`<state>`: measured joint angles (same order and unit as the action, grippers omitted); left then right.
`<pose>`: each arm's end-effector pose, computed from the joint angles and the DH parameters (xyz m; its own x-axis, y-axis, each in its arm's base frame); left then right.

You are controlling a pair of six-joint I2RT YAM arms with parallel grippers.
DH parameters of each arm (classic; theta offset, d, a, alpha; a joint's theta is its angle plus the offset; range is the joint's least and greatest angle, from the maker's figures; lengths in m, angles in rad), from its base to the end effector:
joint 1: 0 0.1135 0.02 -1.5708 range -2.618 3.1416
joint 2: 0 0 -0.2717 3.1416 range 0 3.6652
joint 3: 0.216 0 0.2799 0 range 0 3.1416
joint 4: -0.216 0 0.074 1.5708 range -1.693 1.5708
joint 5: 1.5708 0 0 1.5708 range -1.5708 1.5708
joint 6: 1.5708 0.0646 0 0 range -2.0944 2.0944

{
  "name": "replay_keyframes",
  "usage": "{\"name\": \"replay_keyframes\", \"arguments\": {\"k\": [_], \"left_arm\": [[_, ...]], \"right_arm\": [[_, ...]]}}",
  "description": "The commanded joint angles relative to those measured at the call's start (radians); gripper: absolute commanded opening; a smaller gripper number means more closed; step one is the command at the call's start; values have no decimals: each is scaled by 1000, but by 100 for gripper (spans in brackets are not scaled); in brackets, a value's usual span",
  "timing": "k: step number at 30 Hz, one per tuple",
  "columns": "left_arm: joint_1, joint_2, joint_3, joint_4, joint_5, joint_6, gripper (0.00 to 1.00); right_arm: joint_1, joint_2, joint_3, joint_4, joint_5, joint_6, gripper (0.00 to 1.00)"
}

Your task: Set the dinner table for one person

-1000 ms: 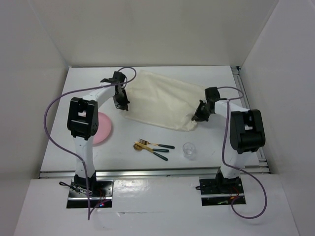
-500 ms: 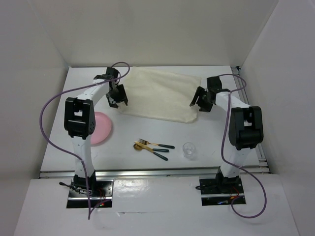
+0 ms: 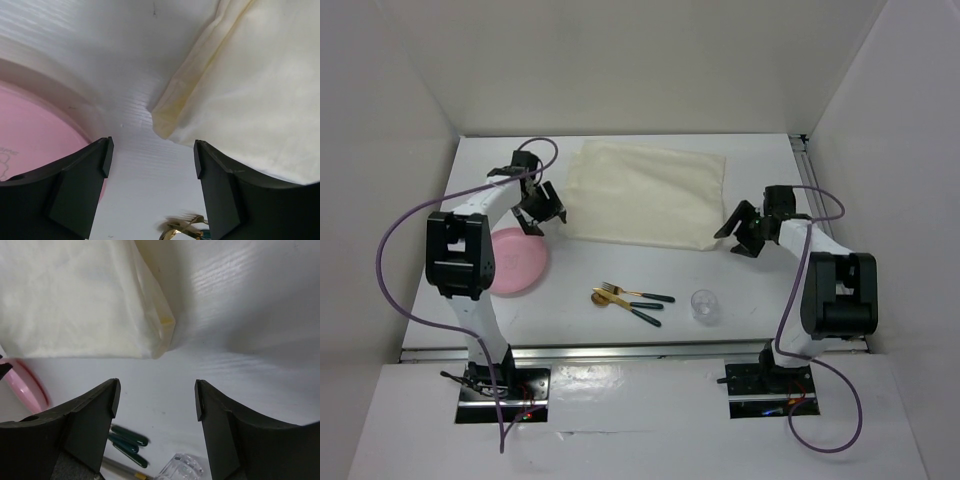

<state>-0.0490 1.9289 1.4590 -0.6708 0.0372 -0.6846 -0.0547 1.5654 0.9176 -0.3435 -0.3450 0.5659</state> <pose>0.4433 -0.0241 0.1717 -0.7440 -0.5962 -0.3016 -0.5242 0.8008 -0.2899 0.3472 0.0029 0.1553 -0.7768 0.5479 -0.3105 0.3353 0.7772 0.5325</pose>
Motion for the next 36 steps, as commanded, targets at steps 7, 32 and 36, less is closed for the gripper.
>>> {"name": "replay_keyframes", "arguments": {"k": [7,32,36], "left_arm": [[-20,70,-31,91,118,-29,84],[-49,-24,90,54,58,-29,0],[-49,-103,219,-10,58,-7,0]], "right_arm": [[3,-11,-88,156,-114,87,73],[3,47,4,216,-20,126,0],[3,-51,171,127,21,71,0]]}}
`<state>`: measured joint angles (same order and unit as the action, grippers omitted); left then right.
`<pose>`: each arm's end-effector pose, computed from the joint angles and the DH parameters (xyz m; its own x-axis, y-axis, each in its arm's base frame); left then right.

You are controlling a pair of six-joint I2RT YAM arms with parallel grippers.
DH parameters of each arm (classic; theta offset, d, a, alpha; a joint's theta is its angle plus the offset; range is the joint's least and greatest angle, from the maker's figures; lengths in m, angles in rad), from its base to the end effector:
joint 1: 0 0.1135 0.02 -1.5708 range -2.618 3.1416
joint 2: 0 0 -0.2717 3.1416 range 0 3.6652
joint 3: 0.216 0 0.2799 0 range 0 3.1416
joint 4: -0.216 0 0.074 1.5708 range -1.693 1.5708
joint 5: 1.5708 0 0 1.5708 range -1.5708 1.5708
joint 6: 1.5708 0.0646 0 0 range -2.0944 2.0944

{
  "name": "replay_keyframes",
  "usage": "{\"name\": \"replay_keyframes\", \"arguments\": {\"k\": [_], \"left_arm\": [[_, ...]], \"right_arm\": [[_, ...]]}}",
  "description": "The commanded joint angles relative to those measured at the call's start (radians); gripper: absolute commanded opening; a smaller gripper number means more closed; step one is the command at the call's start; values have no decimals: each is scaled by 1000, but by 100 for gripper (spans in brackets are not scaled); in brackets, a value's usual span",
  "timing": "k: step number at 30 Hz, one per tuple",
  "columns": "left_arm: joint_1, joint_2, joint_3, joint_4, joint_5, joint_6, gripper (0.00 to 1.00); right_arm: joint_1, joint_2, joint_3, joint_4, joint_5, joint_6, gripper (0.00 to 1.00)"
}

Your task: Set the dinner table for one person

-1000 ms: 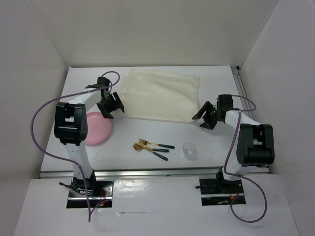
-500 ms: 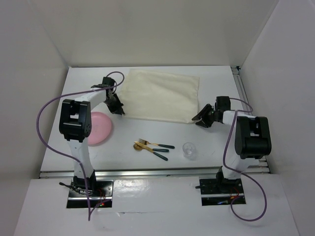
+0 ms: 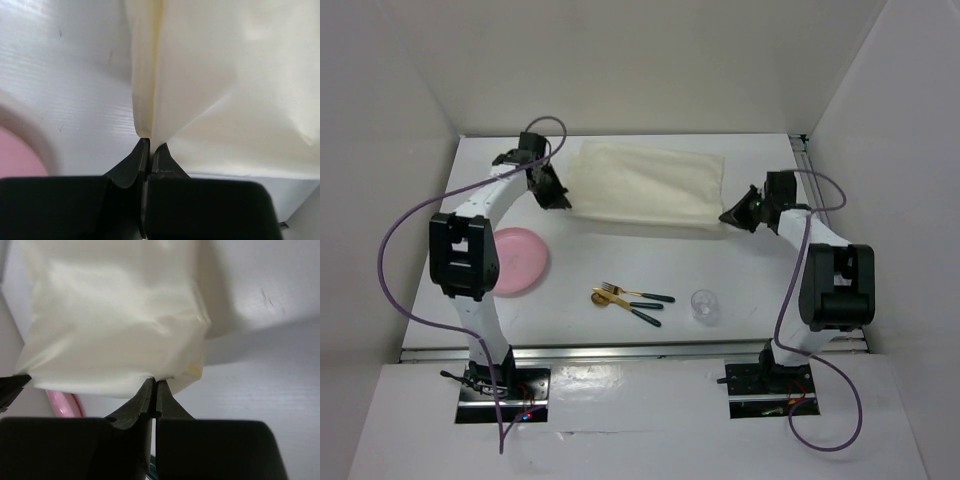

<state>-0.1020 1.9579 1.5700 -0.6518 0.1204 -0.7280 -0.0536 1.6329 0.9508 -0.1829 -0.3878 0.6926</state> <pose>0.4651 -0.0554 0.1981 -0.7479 -0.5875 -0.3092 -0.4501 0.7910 -0.4143 0.3745 0.0044 0.1571 -0.7096 0.6301 -0.3154 0.3350 0.6955 0.6357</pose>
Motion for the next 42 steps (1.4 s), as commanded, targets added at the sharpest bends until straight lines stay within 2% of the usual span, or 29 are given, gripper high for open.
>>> {"name": "replay_keyframes", "arguments": {"k": [1,6,13,18,22,25,29,31,32,33,35,36,37,40,42], "left_arm": [[4,-148,155,-38,-25,45,0],[4,-270,294,-81,-16,67,0],[4,-485,340,-129,-25,85,0],[4,-596,381,-170,-47,85,0],[4,-637,401,-181,-59,95,0],[4,-614,357,-147,-48,95,0],[-8,-554,348,-129,-4,95,0],[-18,-541,338,-100,-4,95,0],[-18,-521,347,-100,-4,95,0],[-18,-511,357,-100,5,104,0],[-18,-502,389,-109,5,104,0],[-18,-487,400,-109,5,116,0],[-18,-478,400,-109,5,116,0],[-18,-478,410,-120,5,125,0],[-18,-478,420,-120,-4,125,0]], "right_arm": [[1,-136,161,-59,64,-67,0],[-8,-260,298,-138,64,-126,0],[-8,-431,431,-271,116,-194,0],[-8,-493,529,-334,129,-214,0],[-8,-492,574,-343,129,-214,0],[-8,-460,562,-310,107,-205,0],[-8,-385,513,-288,-101,-252,0],[27,-340,500,-297,-167,-301,0],[88,-300,485,-297,-180,-318,0],[128,-282,473,-297,-180,-347,3],[264,-224,448,-267,-180,-376,18],[305,-202,438,-250,-195,-399,44],[340,-179,437,-239,-195,-409,51],[475,-72,437,-239,-171,-439,55],[547,-21,418,-152,-171,-465,55]]}}
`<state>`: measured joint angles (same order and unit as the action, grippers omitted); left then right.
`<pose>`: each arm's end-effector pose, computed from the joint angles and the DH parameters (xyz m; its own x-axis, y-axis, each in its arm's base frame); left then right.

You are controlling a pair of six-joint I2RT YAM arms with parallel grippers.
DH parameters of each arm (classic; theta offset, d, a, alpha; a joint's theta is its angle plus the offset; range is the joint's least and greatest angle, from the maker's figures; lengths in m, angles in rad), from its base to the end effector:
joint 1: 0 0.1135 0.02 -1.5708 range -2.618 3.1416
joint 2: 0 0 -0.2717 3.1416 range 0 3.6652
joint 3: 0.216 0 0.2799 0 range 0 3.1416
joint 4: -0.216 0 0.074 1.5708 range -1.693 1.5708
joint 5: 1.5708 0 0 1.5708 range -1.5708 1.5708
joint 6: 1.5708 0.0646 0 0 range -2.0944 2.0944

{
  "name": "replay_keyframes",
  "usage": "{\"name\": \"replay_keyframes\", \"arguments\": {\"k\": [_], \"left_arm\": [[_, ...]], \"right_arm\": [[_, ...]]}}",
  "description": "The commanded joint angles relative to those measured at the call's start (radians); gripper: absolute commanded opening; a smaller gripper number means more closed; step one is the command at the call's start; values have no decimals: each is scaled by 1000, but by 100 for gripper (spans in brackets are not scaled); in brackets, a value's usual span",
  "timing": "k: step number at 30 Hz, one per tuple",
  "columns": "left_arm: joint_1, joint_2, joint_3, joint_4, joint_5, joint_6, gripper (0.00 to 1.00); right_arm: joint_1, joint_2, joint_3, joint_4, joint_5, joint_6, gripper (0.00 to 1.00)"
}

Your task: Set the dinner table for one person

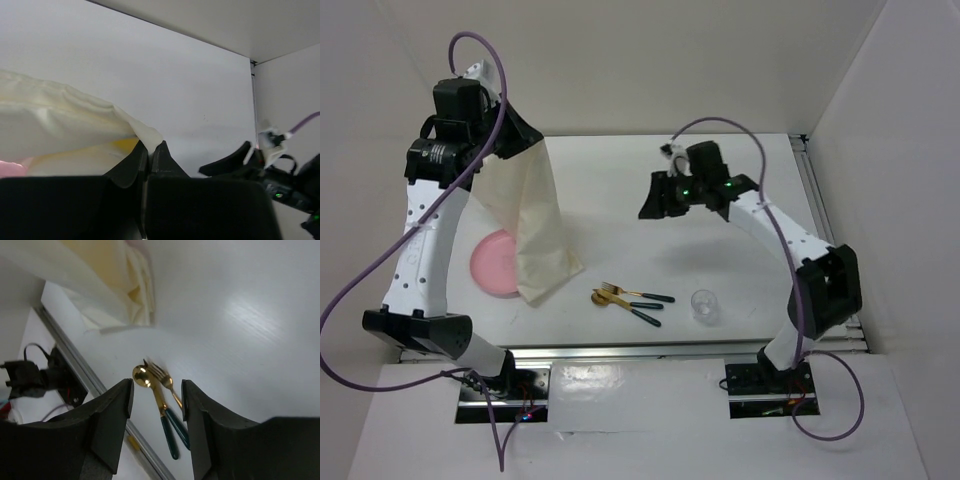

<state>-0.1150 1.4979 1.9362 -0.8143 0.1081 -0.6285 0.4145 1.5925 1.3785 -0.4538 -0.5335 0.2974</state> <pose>0.3478 -0.0472 0.5041 -0.4208 -0.5398 -0.7291 -0.0415 0.8143 -0.5789 0.3598 0.1942 0.3054 -0.7507 -0.0546 -0.6584 -0.5149 0.6729 0.5312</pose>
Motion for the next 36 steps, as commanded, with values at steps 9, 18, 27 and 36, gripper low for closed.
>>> {"name": "replay_keyframes", "arguments": {"k": [9,18,27,36], "left_arm": [[-5,-8,63,14,-1,44,0],[-5,-8,81,-6,-10,62,0],[-5,-8,81,-6,-19,72,0],[-5,-18,72,-6,-19,72,0]], "right_arm": [[291,207,-87,493,-83,-167,87],[405,368,-65,716,-68,-195,98],[448,518,39,771,-20,-166,93],[457,583,86,846,49,-110,68]]}}
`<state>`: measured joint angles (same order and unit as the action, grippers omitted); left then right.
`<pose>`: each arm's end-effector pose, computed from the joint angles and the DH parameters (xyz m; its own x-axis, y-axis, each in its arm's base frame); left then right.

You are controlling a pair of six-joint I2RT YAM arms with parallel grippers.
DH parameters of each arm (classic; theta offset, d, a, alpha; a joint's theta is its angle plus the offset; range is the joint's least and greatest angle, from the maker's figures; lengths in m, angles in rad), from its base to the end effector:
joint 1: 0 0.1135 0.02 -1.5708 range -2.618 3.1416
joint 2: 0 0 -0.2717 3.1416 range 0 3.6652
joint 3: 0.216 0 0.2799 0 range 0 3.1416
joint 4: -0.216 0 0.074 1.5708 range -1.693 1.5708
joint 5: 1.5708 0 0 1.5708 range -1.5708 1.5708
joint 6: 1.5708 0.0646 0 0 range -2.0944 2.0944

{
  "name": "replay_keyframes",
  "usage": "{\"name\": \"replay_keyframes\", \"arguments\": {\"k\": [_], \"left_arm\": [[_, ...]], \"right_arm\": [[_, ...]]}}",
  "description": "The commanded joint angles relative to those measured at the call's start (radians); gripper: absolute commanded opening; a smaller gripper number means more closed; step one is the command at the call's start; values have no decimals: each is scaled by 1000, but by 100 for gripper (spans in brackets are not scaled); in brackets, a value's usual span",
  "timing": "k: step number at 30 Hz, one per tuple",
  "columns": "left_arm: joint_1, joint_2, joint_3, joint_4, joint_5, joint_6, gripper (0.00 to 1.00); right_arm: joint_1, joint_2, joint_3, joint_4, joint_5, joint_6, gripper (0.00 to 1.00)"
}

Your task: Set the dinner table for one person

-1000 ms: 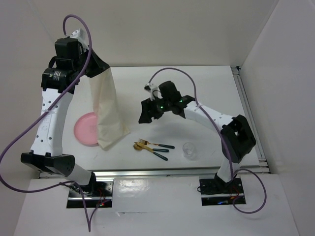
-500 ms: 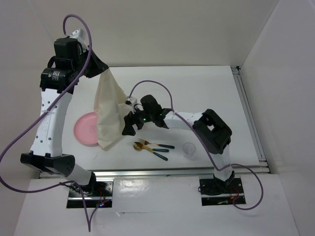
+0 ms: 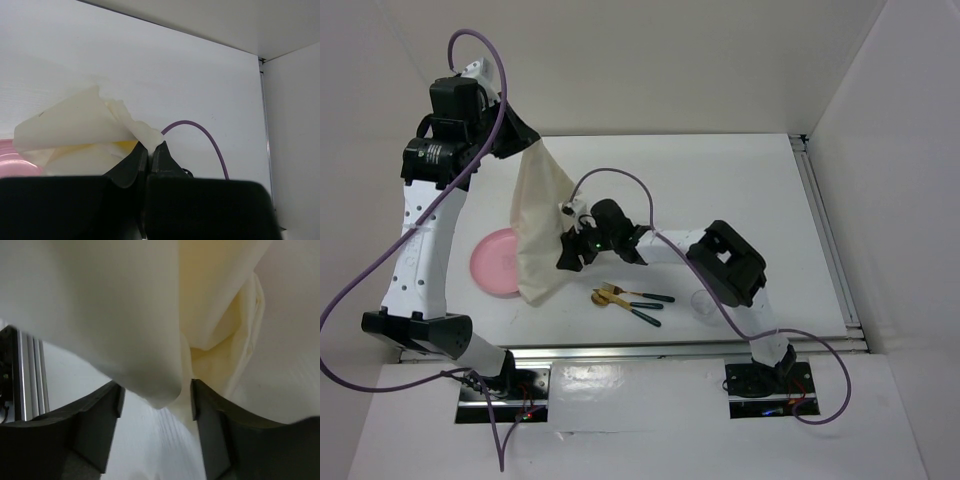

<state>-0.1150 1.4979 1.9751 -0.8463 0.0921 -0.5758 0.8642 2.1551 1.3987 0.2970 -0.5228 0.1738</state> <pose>0.3416 -0.0454 0.5134 -0.4092 -0.4985 -0.7642 -0.0278 0.8440 -0.5357 0.3172 0.4213 0.1385 -0.4478 -0.2937 -0.8445 -0.8855 0.2771 0.3731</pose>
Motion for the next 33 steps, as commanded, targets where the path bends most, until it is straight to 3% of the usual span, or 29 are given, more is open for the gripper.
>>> {"name": "replay_keyframes", "arguments": {"k": [1,4,7,10,14,23,33], "left_arm": [[-5,-18,33,26,-3,19,0],[-5,-18,33,26,-3,19,0],[-5,-18,33,26,-3,19,0],[5,-18,33,26,-3,19,0],[14,-18,54,26,-3,19,0],[14,-28,99,36,47,8,0],[14,-125,88,47,130,-48,0]], "right_arm": [[7,20,66,96,38,13,64],[7,32,97,85,38,13,54],[16,14,82,76,41,13,23],[16,-52,20,76,82,13,1],[16,-193,-81,51,164,-8,0],[-37,-637,-187,-227,460,-109,0],[-56,-974,-96,-487,752,-203,0]]}}
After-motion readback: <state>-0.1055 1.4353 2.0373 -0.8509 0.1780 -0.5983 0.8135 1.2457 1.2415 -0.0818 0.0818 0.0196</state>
